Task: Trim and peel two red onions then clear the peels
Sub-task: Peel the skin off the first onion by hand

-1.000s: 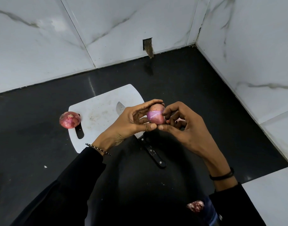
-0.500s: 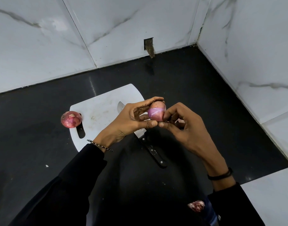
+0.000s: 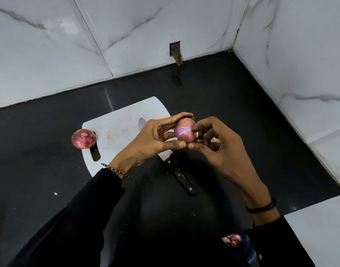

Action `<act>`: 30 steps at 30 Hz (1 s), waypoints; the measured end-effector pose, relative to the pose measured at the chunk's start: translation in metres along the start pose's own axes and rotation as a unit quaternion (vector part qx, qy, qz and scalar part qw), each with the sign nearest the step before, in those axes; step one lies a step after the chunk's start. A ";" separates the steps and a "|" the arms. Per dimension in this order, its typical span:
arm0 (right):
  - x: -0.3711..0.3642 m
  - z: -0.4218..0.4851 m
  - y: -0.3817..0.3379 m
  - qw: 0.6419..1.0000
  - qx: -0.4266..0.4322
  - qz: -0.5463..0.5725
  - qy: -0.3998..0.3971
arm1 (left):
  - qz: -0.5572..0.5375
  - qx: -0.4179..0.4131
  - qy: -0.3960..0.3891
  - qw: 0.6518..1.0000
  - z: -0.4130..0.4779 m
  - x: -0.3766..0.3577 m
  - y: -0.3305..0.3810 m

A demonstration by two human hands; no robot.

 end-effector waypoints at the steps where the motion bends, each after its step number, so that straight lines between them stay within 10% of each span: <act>1: -0.001 0.000 0.000 1.000 -0.001 0.000 0.000 | 0.005 -0.001 0.002 1.000 0.000 0.001 0.000; 30: 0.008 -0.001 0.015 0.998 -0.054 0.000 0.024 | 0.032 -0.001 0.041 0.999 -0.007 0.003 -0.009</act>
Point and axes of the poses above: each hand's wrist, its own z-axis towards the middle knuckle, its own x-axis out of the back of the hand, y = z × x, the point moved 8 cm from there along z, towards the middle knuckle, and after that the axes turned 11 degrees about -x, right-handed, at the moved point
